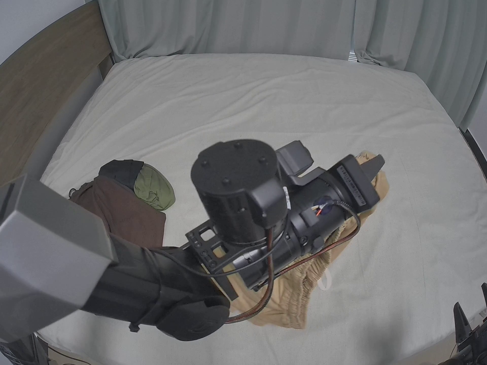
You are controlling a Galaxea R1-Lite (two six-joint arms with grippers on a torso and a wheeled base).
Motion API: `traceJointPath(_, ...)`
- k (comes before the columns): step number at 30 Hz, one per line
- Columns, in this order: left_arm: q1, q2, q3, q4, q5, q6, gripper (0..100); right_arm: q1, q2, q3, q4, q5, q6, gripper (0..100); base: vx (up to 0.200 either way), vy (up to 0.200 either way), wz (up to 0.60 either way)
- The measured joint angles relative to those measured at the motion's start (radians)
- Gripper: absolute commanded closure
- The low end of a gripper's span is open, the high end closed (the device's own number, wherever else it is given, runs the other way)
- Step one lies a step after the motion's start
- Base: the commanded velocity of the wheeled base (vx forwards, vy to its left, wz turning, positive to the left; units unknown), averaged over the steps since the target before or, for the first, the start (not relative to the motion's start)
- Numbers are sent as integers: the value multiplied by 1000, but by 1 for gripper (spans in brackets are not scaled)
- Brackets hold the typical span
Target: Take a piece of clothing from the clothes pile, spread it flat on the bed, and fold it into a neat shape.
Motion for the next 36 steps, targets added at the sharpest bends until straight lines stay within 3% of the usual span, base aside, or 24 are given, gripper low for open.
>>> traceJointPath(11,-44,-99,-170,70,0,-119,100,0,0,0,0,0,0,0,0,0,0)
traceJointPath(16,-38,-159,-170,83,3,-160,100,0,0,0,0,0,0,0,0,0,0)
traceJointPath(22,29,-216,-4,77,-20,-164,100,-1,0,0,0,0,0,0,0,0,0)
traceJointPath(28,156,-270,223,18,-117,-161,100,-2,0,0,0,0,-1,0,0,0,0)
traceJointPath(36,329,-296,493,-219,-219,-113,100,-1,0,0,0,0,-1,0,0,0,0)
